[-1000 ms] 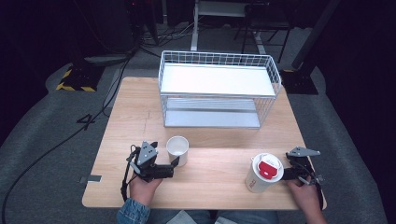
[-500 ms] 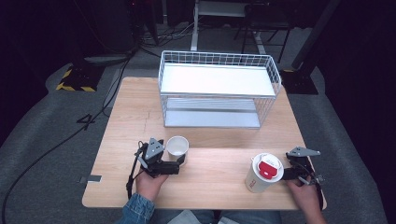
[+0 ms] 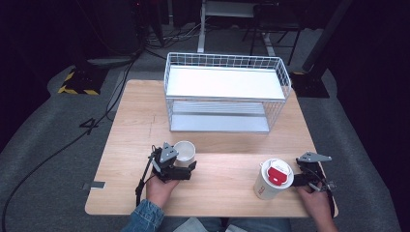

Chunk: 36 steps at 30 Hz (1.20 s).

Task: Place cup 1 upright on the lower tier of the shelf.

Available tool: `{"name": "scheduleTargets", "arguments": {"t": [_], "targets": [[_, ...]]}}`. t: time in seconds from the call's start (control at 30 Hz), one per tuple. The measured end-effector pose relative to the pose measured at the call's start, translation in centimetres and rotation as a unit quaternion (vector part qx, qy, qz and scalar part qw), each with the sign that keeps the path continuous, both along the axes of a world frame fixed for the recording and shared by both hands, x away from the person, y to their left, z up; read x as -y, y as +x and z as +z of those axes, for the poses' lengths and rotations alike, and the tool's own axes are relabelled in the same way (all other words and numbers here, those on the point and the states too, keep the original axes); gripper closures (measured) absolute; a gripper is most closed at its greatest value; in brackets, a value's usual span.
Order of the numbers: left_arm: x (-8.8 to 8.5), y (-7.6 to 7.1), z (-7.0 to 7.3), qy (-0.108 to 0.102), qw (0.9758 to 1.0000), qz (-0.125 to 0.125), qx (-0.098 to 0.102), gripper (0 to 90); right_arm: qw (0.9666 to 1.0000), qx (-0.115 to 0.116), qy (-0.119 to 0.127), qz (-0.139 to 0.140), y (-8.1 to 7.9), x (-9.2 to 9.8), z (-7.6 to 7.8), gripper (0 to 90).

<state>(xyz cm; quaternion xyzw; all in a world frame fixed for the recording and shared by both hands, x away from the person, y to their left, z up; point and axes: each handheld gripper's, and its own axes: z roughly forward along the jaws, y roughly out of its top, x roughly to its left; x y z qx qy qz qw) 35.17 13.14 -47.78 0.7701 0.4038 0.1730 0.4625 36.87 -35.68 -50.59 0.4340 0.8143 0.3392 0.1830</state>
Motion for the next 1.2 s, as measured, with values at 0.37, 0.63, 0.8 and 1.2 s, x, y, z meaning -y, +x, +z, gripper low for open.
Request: {"name": "scheduleTargets", "arguments": {"t": [0.37,0.63,0.8,1.2], "targets": [[-0.02,0.44,-0.82,0.014,0.9994,-0.005,-0.030,15.5,1.0000,0.000,0.000,0.000,0.00,0.00,0.00,0.4],[-0.10,0.34,-0.85,0.022,0.9995,-0.004,-0.022,22.1,1.0000,0.000,0.000,0.000,0.00,0.00,0.00,0.4],[-0.01,0.28,-0.86,0.027,0.9994,-0.004,-0.020,22.3,1.0000,0.000,0.000,0.000,0.00,0.00,0.00,0.4],[0.43,-0.06,-0.29,0.047,0.9987,-0.012,-0.015,22.5,1.0000,0.000,0.000,0.000,0.00,0.00,0.00,0.4]]}}
